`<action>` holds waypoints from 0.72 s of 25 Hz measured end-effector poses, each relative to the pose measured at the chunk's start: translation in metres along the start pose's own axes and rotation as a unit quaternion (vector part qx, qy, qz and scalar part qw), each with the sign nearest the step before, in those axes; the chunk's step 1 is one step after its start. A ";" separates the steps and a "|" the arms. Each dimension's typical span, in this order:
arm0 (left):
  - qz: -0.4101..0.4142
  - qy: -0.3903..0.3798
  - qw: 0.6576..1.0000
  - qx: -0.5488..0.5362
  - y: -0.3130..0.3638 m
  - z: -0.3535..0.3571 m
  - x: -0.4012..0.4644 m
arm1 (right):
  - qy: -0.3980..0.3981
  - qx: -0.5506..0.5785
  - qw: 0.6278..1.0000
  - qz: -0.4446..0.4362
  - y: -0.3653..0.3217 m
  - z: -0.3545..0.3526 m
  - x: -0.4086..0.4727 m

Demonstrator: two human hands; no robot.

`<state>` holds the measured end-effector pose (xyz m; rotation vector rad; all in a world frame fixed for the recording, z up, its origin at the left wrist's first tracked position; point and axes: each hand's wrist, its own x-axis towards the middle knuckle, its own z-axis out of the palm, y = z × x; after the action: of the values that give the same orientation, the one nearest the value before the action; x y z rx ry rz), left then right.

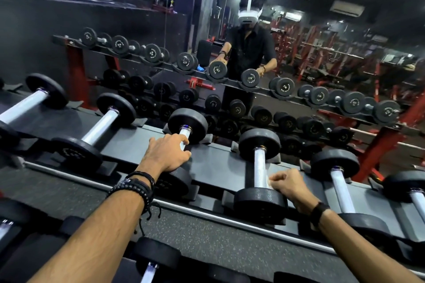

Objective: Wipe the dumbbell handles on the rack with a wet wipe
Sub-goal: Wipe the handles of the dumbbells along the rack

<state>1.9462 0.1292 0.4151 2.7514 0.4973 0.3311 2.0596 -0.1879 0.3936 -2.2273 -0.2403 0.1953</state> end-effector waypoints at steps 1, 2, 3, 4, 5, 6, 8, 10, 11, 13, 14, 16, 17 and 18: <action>0.000 -0.005 1.000 0.002 0.000 0.001 0.001 | -0.039 0.004 0.999 0.014 -0.001 -0.002 -0.004; -0.001 -0.010 1.000 0.004 -0.001 0.001 0.002 | -0.061 0.029 0.997 0.026 -0.005 -0.003 -0.004; 0.000 -0.012 1.000 0.006 0.000 0.002 0.002 | -0.065 0.071 0.995 0.039 -0.012 -0.004 0.001; 0.000 -0.011 1.000 0.007 0.000 0.002 0.002 | -0.053 0.127 0.989 0.053 -0.022 -0.005 0.008; -0.001 -0.008 1.000 0.004 0.000 0.001 0.001 | -0.029 0.191 0.978 0.076 -0.031 -0.004 0.019; -0.003 -0.005 1.000 0.000 0.000 0.000 0.001 | -0.008 0.260 0.961 0.096 -0.040 -0.003 0.028; -0.003 0.003 1.000 -0.004 0.000 -0.002 -0.001 | 0.001 0.360 0.924 0.129 -0.044 0.000 0.042; 0.000 0.006 1.000 -0.003 0.000 -0.002 -0.001 | -0.060 0.391 0.904 0.162 -0.038 0.001 0.032; 0.000 0.004 1.000 -0.002 0.000 -0.002 -0.001 | -0.109 0.383 0.901 0.173 -0.031 -0.001 0.024; 0.001 -0.002 1.000 0.000 -0.001 0.000 0.001 | -0.184 0.327 0.908 0.187 -0.022 -0.008 0.008; 0.000 -0.004 1.000 0.001 -0.001 0.001 0.001 | -0.199 0.316 0.907 0.194 -0.021 -0.012 0.007; 0.000 -0.008 1.000 0.004 -0.001 0.000 0.001 | -0.198 0.355 0.891 0.202 -0.026 -0.015 0.012; 0.002 -0.008 1.000 0.005 0.000 0.000 0.001 | -0.179 0.379 0.885 0.203 -0.032 -0.013 0.017; 0.002 -0.006 1.000 0.003 0.000 0.000 0.000 | -0.159 0.397 0.882 0.195 -0.039 -0.009 0.023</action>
<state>1.9464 0.1294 0.4154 2.7586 0.4897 0.3145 2.0799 -0.1657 0.4289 -1.3853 0.1156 0.7415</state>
